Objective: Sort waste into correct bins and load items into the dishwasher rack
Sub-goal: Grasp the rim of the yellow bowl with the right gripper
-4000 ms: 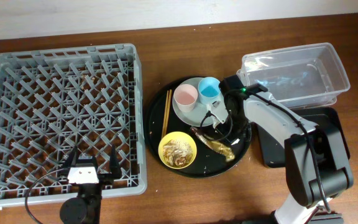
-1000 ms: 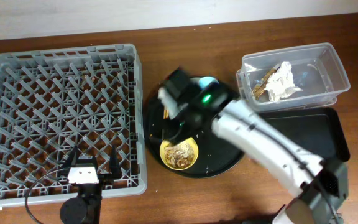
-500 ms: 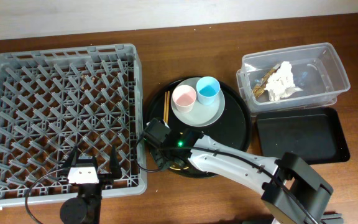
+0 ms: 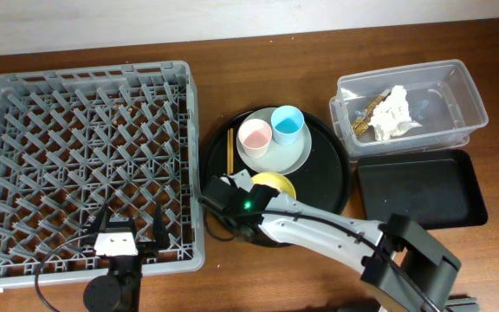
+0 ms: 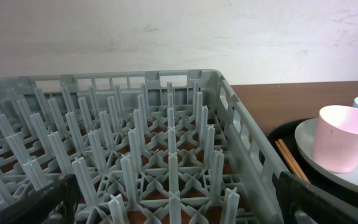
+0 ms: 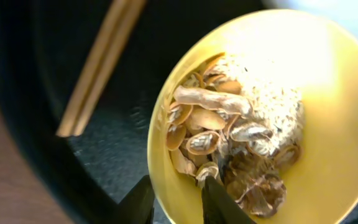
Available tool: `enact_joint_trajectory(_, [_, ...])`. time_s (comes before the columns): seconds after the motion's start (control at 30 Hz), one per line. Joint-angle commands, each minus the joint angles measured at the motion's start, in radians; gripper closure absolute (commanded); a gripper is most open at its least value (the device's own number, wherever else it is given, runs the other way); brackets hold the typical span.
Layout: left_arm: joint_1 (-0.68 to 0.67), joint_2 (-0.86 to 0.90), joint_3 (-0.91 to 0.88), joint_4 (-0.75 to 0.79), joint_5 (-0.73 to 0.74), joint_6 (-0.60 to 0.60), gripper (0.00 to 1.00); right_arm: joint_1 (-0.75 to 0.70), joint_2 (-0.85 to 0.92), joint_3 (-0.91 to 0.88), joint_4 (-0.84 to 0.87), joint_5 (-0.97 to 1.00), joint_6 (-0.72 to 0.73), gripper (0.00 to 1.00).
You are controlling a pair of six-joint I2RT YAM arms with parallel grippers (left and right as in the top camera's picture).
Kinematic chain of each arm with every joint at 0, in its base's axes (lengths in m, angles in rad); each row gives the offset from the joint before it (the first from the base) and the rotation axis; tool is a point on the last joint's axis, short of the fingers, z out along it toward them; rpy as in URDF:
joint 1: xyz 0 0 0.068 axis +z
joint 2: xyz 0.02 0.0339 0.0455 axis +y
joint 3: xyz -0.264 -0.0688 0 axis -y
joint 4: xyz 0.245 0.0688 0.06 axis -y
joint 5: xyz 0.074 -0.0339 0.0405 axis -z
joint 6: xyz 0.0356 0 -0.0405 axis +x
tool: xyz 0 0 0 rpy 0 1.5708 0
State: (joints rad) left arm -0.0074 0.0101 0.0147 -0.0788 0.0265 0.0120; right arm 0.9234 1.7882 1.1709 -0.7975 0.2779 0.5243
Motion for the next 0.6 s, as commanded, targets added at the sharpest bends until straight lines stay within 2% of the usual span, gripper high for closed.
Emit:
enact_joint_trajectory(0.0, [-0.005,-0.005,-0.007,0.003,0.011,0.016,0.01,-0.048,-0.008,-0.010,-0.011,0.035,0.061,0.73])
enact_joint_trajectory(0.07, [-0.005,-0.005,-0.007,0.003,0.011,0.016,0.01,-0.061,-0.008,-0.010,-0.006,-0.025,0.060,0.73])
enact_joint_trajectory(0.17, [-0.005,-0.005,-0.007,0.003,0.011,0.016,0.01,-0.058,-0.008,-0.010,0.041,-0.108,-0.046,0.73])
enact_joint_trajectory(0.33, [-0.005,-0.005,-0.007,0.003,0.011,0.016,0.01,-0.060,-0.004,-0.010,0.055,-0.109,-0.064,0.66])
enact_joint_trajectory(0.5, [-0.005,-0.005,-0.007,0.003,0.011,0.016,0.01,-0.060,0.032,-0.010,0.057,-0.091,-0.064,0.67])
enact_joint_trajectory(0.57, [-0.005,-0.005,-0.007,0.003,0.011,0.016,0.01,-0.060,0.033,-0.010,0.052,-0.090,-0.065,0.71])
